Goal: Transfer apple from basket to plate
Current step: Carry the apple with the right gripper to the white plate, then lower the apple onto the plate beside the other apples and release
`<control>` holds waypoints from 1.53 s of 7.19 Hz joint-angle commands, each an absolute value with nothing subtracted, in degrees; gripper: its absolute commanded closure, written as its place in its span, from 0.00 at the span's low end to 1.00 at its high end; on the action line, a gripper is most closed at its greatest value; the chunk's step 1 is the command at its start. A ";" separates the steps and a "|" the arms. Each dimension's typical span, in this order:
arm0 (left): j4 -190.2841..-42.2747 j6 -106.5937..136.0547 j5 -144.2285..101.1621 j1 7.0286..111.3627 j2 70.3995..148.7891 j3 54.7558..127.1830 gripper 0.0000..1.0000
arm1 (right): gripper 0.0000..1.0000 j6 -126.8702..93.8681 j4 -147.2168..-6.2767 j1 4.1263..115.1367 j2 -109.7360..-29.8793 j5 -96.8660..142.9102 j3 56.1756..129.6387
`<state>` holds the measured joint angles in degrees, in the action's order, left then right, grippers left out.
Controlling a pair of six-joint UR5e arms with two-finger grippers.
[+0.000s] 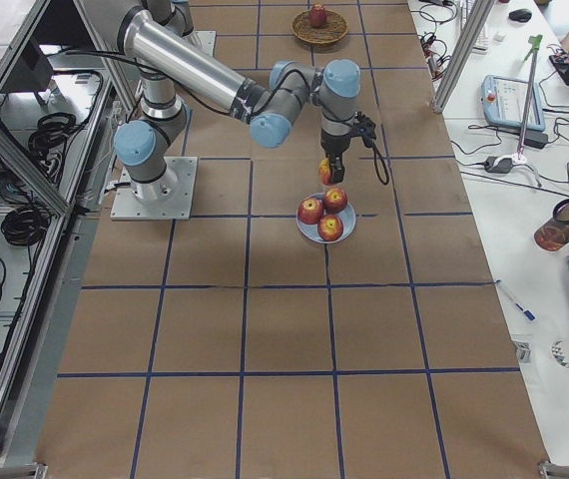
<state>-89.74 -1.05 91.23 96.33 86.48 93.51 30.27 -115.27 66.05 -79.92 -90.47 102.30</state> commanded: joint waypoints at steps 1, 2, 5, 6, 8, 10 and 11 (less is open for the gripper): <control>-89.74 -1.05 91.23 96.33 86.48 93.52 0.01 | 0.51 32.08 -122.39 64.86 -78.06 -90.26 106.15; -89.74 -1.05 91.23 96.33 86.48 93.52 0.01 | 0.51 32.17 -124.43 64.78 -77.00 -90.52 107.65; -89.74 -1.05 91.23 96.33 86.48 93.52 0.01 | 0.51 32.34 -125.59 63.64 -75.16 -90.88 107.84; -89.74 -1.05 91.23 96.24 86.40 93.52 0.01 | 0.51 32.52 -126.03 62.94 -74.71 -90.88 107.84; -89.74 -1.05 91.23 96.33 86.31 93.69 0.01 | 0.08 32.43 -126.04 62.93 -74.71 -90.88 107.93; -89.74 -1.05 91.23 96.33 86.31 93.69 0.01 | 0.00 31.82 -125.86 63.02 -75.58 -90.97 107.32; -89.74 -1.05 91.23 96.24 86.31 93.69 0.01 | 0.00 31.82 -125.60 63.37 -76.28 -90.71 106.53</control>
